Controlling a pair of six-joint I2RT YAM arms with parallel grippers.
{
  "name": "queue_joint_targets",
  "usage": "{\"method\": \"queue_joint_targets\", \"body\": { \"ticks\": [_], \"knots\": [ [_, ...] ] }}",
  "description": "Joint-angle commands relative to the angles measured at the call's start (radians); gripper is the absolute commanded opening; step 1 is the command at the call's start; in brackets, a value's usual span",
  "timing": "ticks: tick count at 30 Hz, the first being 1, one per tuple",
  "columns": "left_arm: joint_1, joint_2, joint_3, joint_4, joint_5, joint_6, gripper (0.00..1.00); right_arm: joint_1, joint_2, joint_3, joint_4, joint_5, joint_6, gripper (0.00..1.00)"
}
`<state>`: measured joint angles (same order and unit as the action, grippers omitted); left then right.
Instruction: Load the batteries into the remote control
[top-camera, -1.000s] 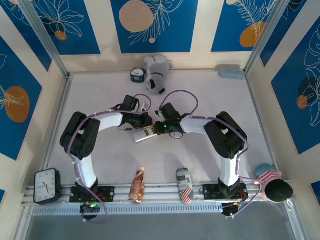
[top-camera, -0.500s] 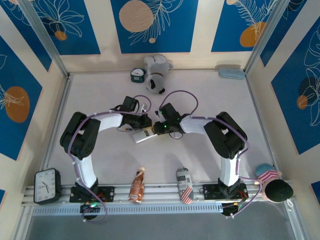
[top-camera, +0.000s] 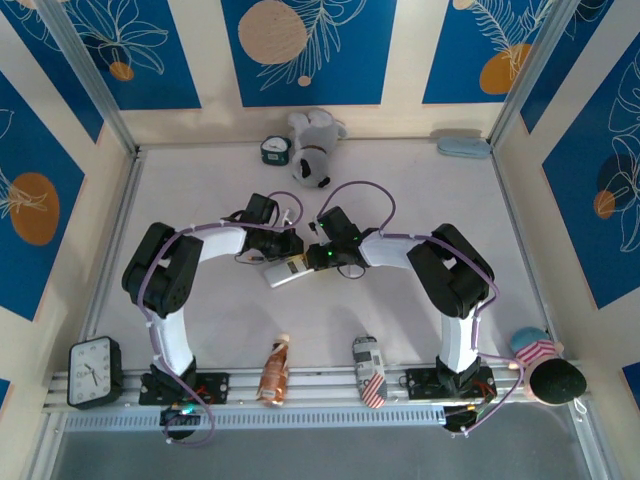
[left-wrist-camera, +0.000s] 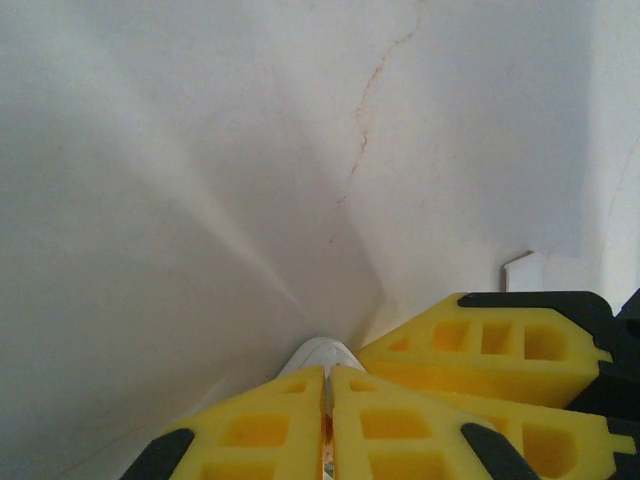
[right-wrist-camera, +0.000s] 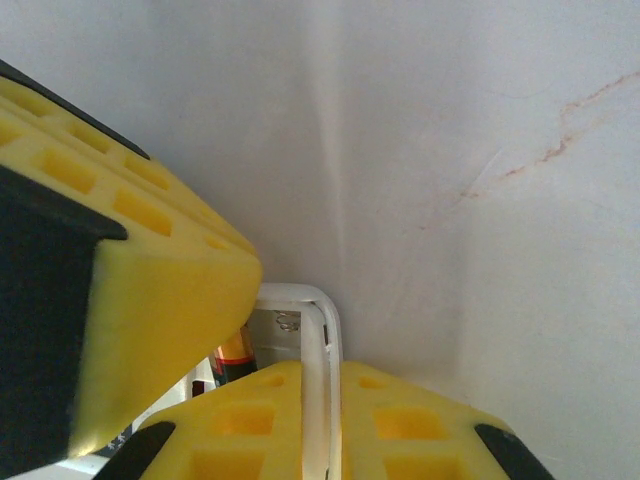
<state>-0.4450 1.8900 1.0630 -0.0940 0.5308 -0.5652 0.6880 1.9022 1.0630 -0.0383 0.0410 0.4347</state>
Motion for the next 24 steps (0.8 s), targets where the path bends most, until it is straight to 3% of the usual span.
{"method": "queue_joint_targets", "body": {
  "ticks": [1,24],
  "knots": [
    [0.006,0.027,0.003,-0.041,0.002,0.029,0.10,0.008,0.028,0.009,-0.008,-0.013,-0.016,0.16],
    [-0.017,0.061,0.037,-0.043,0.003,0.023,0.10,0.010,0.031,0.006,-0.001,-0.014,-0.013,0.16]
  ]
}}
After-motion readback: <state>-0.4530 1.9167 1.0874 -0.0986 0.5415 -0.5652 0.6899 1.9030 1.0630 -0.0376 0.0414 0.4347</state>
